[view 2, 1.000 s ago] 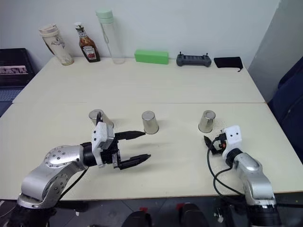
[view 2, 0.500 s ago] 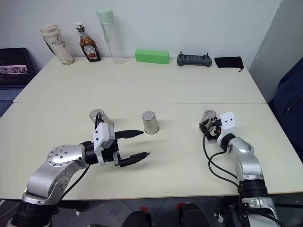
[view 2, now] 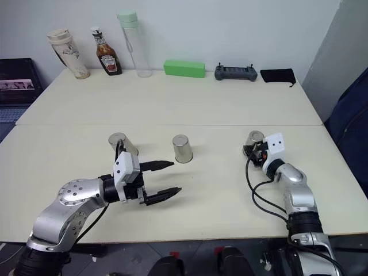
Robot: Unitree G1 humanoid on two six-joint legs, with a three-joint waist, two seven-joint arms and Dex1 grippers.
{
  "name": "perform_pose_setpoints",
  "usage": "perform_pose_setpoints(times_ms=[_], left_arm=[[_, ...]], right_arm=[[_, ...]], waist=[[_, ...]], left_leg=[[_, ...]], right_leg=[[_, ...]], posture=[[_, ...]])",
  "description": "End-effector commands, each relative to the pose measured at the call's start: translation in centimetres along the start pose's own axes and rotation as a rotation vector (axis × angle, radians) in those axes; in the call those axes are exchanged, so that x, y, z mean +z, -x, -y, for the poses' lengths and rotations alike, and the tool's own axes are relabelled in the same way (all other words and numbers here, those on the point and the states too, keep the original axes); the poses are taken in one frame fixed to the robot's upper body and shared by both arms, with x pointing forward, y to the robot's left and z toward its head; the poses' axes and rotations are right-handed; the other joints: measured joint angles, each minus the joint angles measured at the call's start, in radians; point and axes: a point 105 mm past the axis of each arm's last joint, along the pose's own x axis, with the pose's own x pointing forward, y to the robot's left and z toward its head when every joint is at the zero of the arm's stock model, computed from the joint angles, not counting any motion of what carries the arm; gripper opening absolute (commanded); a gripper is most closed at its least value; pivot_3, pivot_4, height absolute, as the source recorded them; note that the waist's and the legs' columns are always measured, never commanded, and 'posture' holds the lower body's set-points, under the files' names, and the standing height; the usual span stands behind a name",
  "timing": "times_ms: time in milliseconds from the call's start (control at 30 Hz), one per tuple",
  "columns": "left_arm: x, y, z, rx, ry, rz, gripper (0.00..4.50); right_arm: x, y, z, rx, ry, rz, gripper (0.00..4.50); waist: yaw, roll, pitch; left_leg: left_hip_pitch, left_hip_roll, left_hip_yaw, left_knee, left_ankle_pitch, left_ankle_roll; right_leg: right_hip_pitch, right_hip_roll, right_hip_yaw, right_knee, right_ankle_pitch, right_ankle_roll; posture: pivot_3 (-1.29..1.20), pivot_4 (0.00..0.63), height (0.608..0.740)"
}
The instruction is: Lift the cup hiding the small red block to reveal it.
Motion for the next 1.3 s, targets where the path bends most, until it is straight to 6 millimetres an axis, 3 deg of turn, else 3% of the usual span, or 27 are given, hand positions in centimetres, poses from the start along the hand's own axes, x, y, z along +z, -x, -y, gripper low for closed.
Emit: perform_pose_setpoints(times_ms=[33, 167, 300, 567, 633, 800, 867, 1067, 1200, 1300], left_arm=[[1.0, -0.2, 0.5, -0.014, -0.041, 0.032, 4.5], [0.8, -0.2, 0.6, -0.016, -0.039, 0.03, 4.5], [0.6, -0.5, 0.7, -0.016, -0.035, 0.028, 4.5], [0.5, -0.5, 1.1, -0.035, -0.032, 0.021, 4.5], [0.6, -0.6, 0.9, -0.031, -0.034, 0.023, 4.5], [0.6, -0.5, 1.0, -0.03, -0.034, 0.024, 4.5], [0.5, -0.5, 1.2, -0.029, -0.032, 0.024, 4.5], [0.4, -0.3, 1.3, -0.017, -0.022, 0.025, 4.5], [0.2, 0.1, 0.9, 0.015, 0.007, 0.019, 4.5], [0.3, 0.3, 0.9, 0.034, 0.04, 0.024, 4.5]], right_arm=[[4.4, 1.7, -0.2, -0.004, 0.039, 0.139, 2.74], [4.3, 3.1, 0.4, -0.081, 0.067, 0.102, 2.74], [0.9, 4.6, 3.1, -0.269, 0.032, -0.029, 2.74], [-2.5, 5.1, 4.3, -0.35, -0.104, -0.156, 2.74], [-2.6, 5.0, 4.4, -0.349, -0.108, -0.16, 3.44], [-2.6, 5.3, 4.6, -0.355, -0.077, -0.169, 4.48], [-2.6, 5.9, 4.6, -0.364, -0.071, -0.175, 4.48], [-2.4, 9.5, 2.7, -0.344, -0.066, -0.205, 4.48], [-1.5, 12.8, -0.6, -0.242, -0.08, -0.211, 4.48], [0.3, 14.0, -3.7, -0.105, -0.052, -0.145, 4.48]], waist=[[0.001, 0.0, 0.0], [0.002, 0.0, 0.0], [0.003, 0.0, 0.0], [-0.004, 0.0, 0.0], [-0.002, 0.0, 0.0], [0.0, 0.0, 0.0], [0.0, 0.0, 0.0], [0.002, 0.001, 0.0], [0.004, 0.002, 0.0], [-0.001, 0.002, 0.0]], left_leg=[[0.0, 0.0, 0.0, 0.0, 0.0, 0.0], [-0.001, 0.0, -0.001, 0.0, 0.0, 0.0], [0.0, -0.001, 0.0, 0.0, 0.0, 0.0], [0.001, 0.001, 0.001, 0.0, 0.0, 0.0], [0.001, 0.001, 0.001, 0.0, 0.0, 0.0], [0.0, 0.0, 0.001, 0.0, 0.0, 0.0], [0.0, 0.0, 0.001, 0.0, 0.0, 0.0], [-0.001, 0.0, 0.0, -0.001, 0.0, 0.0], [-0.001, 0.0, -0.001, -0.001, 0.0, 0.0], [0.0, 0.0, 0.0, -0.001, 0.0, 0.0]], right_leg=[[0.0, 0.0, 0.0, 0.0, 0.0, 0.0], [0.0, 0.0, -0.001, 0.0, 0.0, 0.0], [0.001, -0.001, 0.0, 0.0, 0.0, 0.0], [0.0, 0.001, 0.001, 0.0, 0.0, 0.0], [0.0, 0.001, 0.001, 0.0, 0.0, 0.0], [0.0, 0.0, 0.001, 0.0, 0.0, 0.001], [0.0, 0.0, 0.001, 0.0, 0.0, 0.001], [0.0, 0.0, 0.001, 0.0, 0.0, 0.0], [0.0, 0.0, 0.0, 0.0, -0.003, 0.005], [0.001, 0.0, 0.0, 0.0, -0.003, 0.006]], posture=[[0.0, 0.15, 0.74], [0.0, 0.15, 0.74], [0.0, 0.15, 0.74], [0.0, 0.15, 0.74], [0.0, 0.15, 0.74], [0.0, 0.15, 0.74], [0.0, 0.15, 0.74], [0.0, 0.15, 0.74], [0.0, 0.15, 0.74], [0.0, 0.15, 0.74]])
